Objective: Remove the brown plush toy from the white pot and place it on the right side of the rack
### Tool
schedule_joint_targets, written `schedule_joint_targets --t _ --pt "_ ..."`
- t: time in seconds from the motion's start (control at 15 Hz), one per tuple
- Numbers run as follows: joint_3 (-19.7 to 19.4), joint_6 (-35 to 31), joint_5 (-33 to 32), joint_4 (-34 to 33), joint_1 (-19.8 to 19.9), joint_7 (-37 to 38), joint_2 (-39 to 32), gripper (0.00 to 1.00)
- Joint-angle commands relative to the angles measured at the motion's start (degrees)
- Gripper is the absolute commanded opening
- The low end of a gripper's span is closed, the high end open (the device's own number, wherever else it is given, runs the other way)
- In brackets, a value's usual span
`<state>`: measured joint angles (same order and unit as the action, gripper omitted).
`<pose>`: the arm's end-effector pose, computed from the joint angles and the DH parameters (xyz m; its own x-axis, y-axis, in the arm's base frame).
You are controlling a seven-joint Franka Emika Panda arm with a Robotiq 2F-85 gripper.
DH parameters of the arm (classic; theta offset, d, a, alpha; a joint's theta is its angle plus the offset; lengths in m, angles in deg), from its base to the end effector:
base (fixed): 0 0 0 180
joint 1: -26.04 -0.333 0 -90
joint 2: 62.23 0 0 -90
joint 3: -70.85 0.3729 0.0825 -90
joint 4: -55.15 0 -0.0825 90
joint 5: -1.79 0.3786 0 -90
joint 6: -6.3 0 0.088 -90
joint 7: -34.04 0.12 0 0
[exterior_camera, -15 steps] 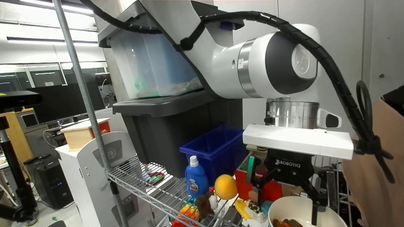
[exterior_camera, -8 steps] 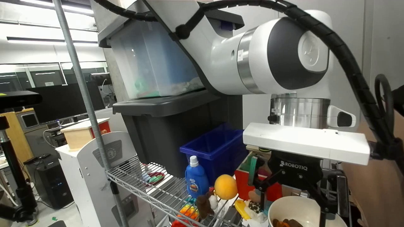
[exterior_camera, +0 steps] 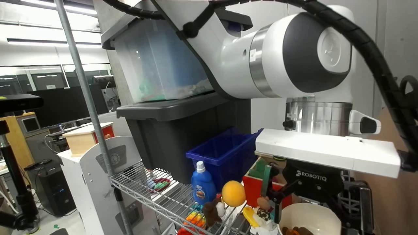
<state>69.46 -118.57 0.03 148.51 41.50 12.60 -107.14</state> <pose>0.6636 -0.2002 0.1743 0.9672 0.1085 -0.2297 0.0996 -0.9938 -0.0499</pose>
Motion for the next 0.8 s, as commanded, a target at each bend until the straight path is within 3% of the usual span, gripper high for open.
schedule_joint_targets --t 0.0,0.73 --pt "-0.2 0.2 0.8 0.0 1.2 -1.2 0.7 1.0" --pt "-0.3 1.7 0.5 -3.4 1.9 -1.4 -0.5 1.0"
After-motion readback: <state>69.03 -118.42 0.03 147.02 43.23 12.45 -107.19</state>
